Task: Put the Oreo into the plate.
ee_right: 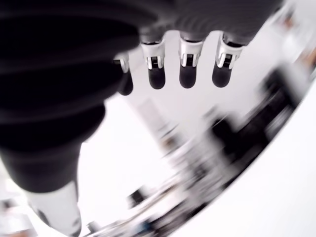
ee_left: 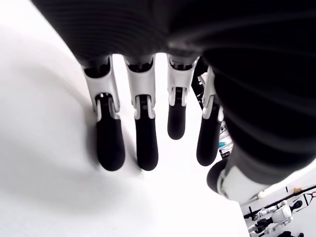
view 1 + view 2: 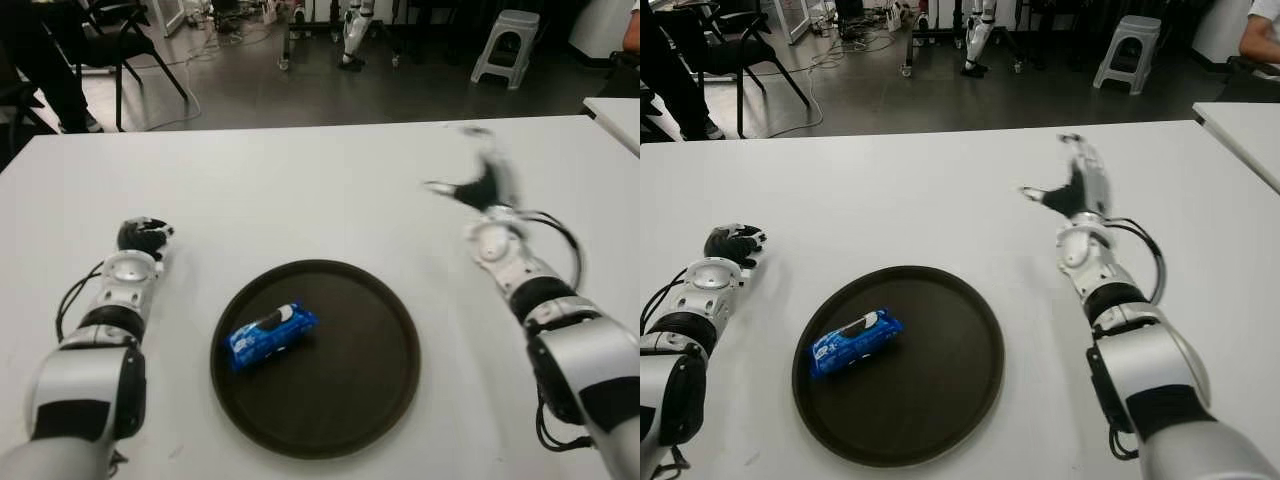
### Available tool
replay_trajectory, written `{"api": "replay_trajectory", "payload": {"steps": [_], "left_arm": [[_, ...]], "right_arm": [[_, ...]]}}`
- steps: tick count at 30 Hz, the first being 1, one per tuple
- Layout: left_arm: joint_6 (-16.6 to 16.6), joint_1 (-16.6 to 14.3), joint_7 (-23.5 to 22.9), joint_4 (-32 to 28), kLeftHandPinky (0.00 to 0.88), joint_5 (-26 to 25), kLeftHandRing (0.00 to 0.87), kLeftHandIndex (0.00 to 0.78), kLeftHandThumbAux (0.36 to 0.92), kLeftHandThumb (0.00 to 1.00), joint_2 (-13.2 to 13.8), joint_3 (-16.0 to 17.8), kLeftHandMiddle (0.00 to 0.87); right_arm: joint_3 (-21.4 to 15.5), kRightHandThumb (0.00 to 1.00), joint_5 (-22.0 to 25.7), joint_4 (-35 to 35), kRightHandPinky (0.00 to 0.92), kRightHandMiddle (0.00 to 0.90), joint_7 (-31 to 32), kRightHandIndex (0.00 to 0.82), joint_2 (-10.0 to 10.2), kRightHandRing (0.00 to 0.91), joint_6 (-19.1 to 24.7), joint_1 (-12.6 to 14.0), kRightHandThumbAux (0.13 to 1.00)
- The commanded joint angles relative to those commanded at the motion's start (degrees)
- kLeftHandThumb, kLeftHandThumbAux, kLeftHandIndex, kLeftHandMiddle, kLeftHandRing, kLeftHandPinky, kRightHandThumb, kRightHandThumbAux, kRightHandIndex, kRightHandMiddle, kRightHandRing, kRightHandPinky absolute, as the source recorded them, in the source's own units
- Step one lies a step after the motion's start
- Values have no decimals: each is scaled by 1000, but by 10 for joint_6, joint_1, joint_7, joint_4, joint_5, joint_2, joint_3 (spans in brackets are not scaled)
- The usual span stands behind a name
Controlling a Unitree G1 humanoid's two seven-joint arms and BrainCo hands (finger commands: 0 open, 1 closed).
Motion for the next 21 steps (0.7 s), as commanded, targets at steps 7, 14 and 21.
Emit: {"api": "replay_trajectory", "payload": {"steps": [7, 14, 21], "left_arm": [[-6, 5, -7, 0, 267, -6, 251, 404, 720, 688, 4, 3, 235], [-10, 8, -16, 1, 317, -6, 293, 408, 718, 690, 8, 4, 266], [-10, 9, -22, 2, 266, -3, 251, 408, 719, 686, 10, 0, 229]], "right_arm": [[-16, 342, 6, 4, 16, 0, 20, 0, 4, 0, 27, 31, 764], [-40, 448, 21, 4, 84, 44, 80, 20, 10, 50, 40, 27, 761], [-89, 504, 68, 4, 235, 152, 183, 101, 11, 176, 65, 20, 775]]}}
